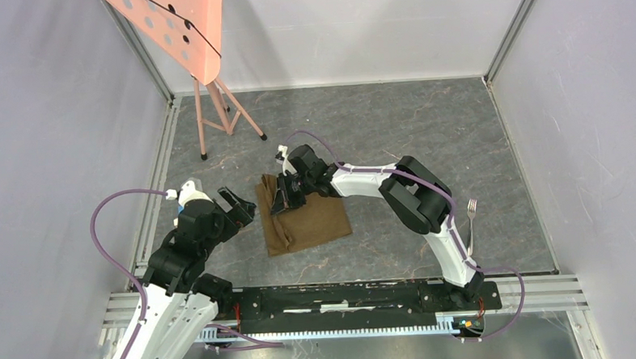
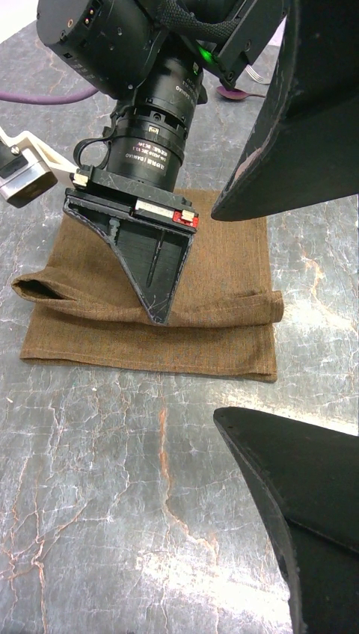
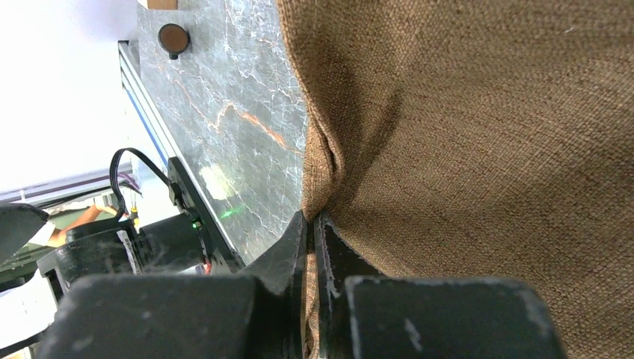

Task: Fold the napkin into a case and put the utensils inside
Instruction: Fold the rectangle-folded napkin at the center of the board.

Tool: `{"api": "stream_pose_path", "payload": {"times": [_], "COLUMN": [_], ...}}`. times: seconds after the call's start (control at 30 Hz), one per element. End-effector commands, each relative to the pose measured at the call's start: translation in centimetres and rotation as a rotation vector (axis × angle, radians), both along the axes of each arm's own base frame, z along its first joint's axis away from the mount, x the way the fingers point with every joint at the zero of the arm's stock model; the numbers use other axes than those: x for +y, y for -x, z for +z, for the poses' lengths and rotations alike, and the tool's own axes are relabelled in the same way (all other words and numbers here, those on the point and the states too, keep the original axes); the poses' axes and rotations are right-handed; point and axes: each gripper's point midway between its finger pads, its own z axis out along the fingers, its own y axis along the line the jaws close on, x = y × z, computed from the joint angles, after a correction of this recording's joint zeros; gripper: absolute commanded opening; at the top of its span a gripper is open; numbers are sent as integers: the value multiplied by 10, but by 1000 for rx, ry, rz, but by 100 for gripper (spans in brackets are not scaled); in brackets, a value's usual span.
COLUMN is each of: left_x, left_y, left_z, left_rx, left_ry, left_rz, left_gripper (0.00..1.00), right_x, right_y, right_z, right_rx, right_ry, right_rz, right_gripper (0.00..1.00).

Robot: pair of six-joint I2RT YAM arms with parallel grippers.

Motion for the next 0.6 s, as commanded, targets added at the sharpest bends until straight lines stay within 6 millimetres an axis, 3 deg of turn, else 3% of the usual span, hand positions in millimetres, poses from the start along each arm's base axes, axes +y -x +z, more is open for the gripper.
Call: {"api": "stream_pose_path", "payload": {"times": [0.0, 0.17, 0.33, 0.4, 0.57], "left_x": [-1, -1, -2, -2, -2], "left_y": [-3, -3, -2, -2, -1], "left_z": [11, 12, 11, 12, 13], "left_rx": [-29, -31, -28, -30, -37], "left_ry": [34, 34, 33, 32, 33], "left_rz": [17, 15, 12, 10, 6], "left_gripper": [100, 100, 100, 100, 100], "right_x": [17, 18, 23, 27, 29], "right_y": [-10, -11, -10, -9, 0], "right_z": [17, 9, 15, 28, 90], "right_rx": [-48, -43, -64, -82, -187], "right_ry": [-61, -49, -74, -114, -316], "right_rz": [6, 8, 46, 76, 162], "right_gripper": [8, 13, 24, 32, 52]}}
